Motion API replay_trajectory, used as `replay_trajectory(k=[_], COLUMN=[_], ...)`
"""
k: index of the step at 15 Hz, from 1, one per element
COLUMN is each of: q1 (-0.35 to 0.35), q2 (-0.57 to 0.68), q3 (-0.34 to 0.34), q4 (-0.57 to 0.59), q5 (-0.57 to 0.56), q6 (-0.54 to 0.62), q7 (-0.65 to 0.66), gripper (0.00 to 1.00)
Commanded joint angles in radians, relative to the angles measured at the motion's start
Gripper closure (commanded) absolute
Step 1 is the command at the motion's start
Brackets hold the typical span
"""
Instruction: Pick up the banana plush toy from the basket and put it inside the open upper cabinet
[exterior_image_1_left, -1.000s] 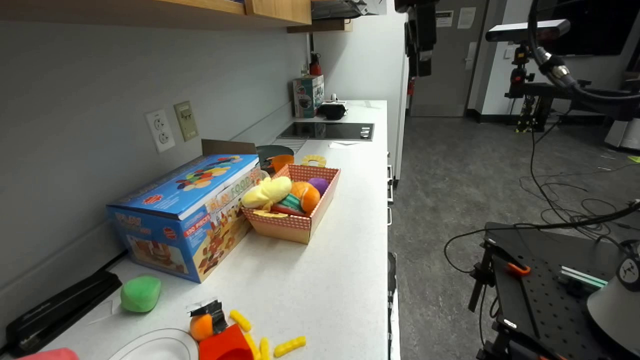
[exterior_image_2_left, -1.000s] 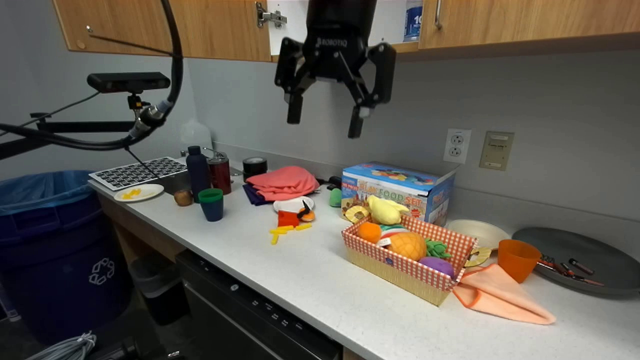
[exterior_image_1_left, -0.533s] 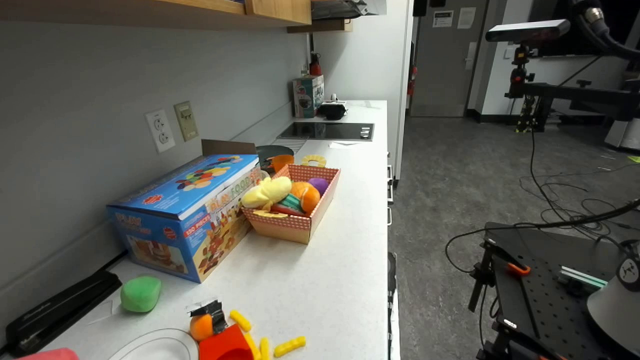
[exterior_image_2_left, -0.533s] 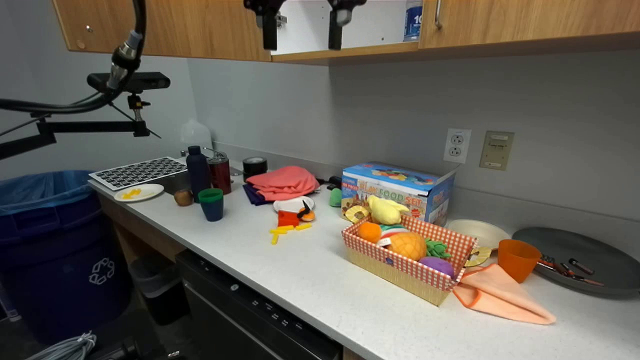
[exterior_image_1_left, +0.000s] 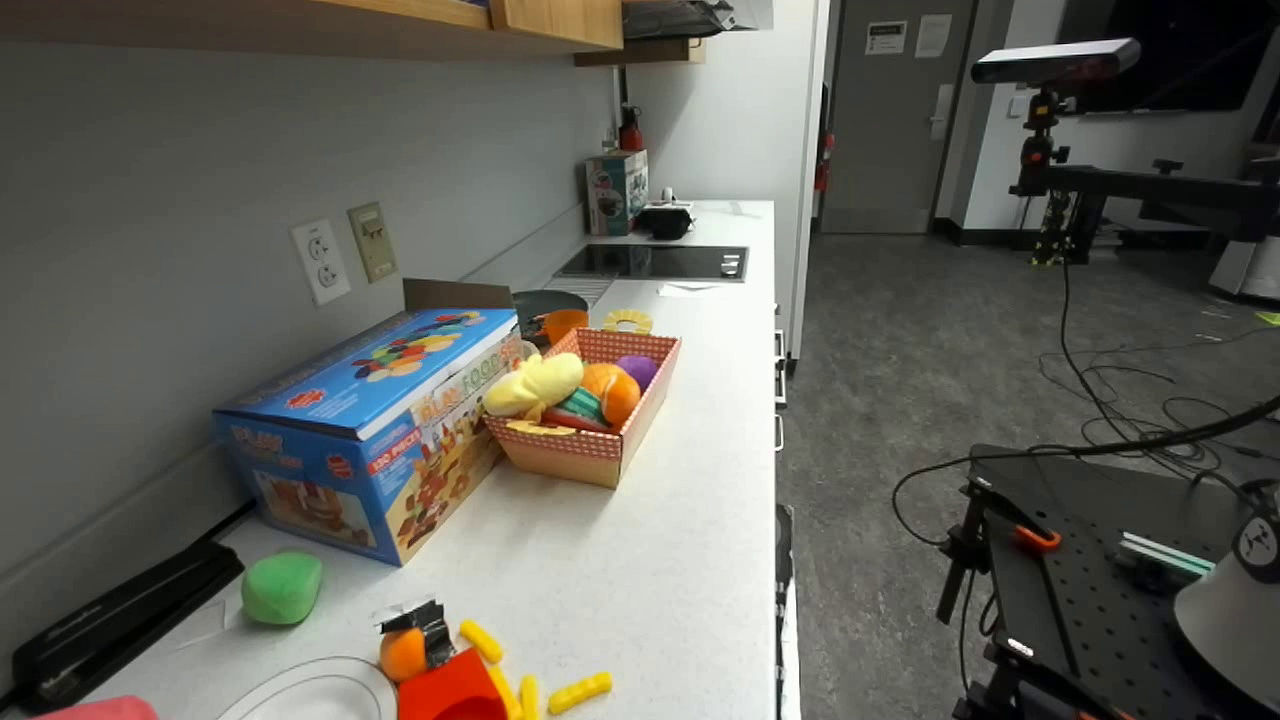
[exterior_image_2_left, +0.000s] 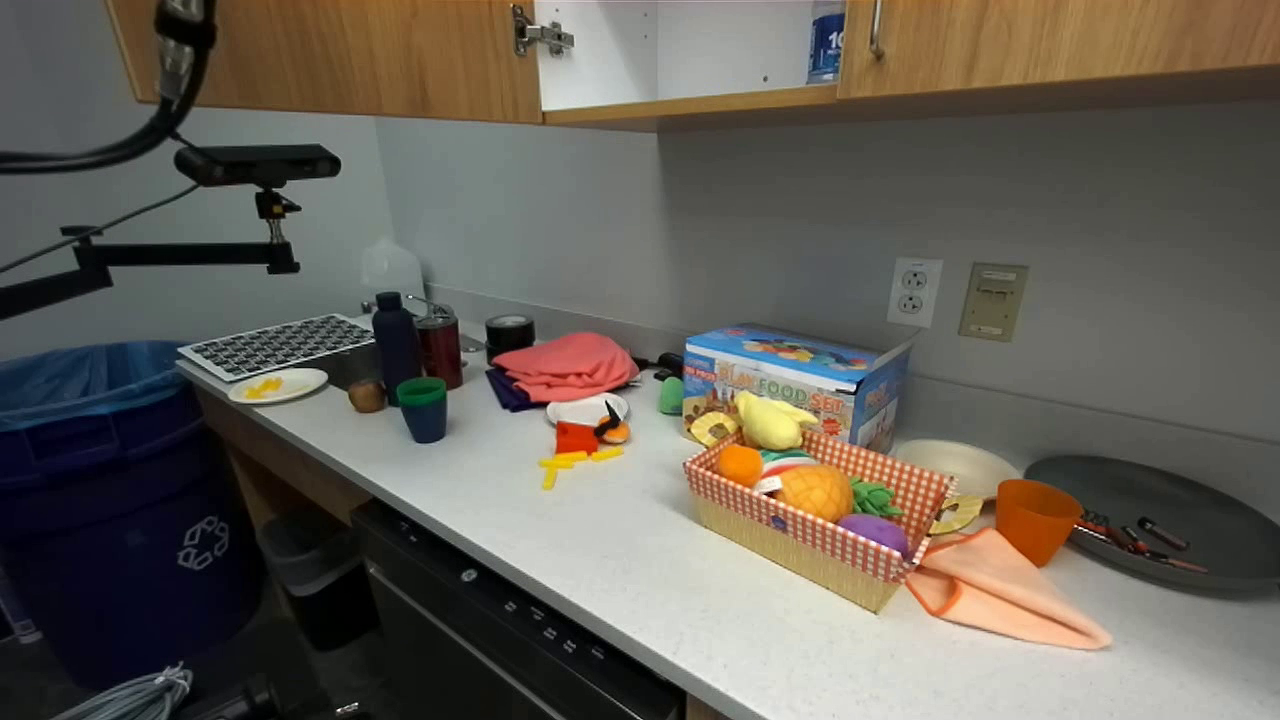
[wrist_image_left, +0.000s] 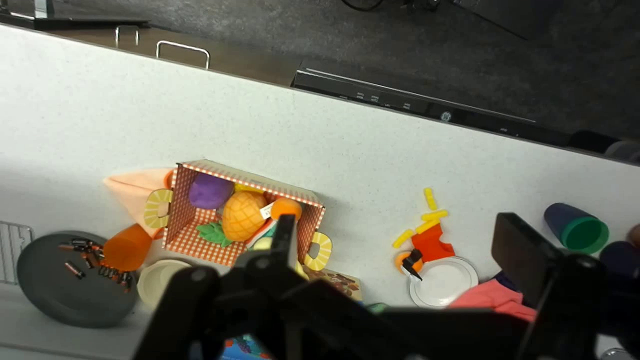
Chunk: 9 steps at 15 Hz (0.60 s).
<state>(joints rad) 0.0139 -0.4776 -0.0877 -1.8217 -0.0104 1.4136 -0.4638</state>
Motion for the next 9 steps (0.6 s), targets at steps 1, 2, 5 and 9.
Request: replay_trajectory(k=[1,2,5,9], q1=[0.024,0.026,0.029,0.034], q2=[-0.093,-0.116,-0.189,-0.273], q3=[-0.014,-0.016,-0.026,-0.018], q4=[-0.022,-0.031,-0.048,-0.044], q5=[0.0,-0.001,-0.002,0.0], q6=[-0.051,-0.061,-0.107,-0.179], q7=[-0.026,-0.027,-0.023,0.013], gripper=[0.0,0.0,0.0,0.0])
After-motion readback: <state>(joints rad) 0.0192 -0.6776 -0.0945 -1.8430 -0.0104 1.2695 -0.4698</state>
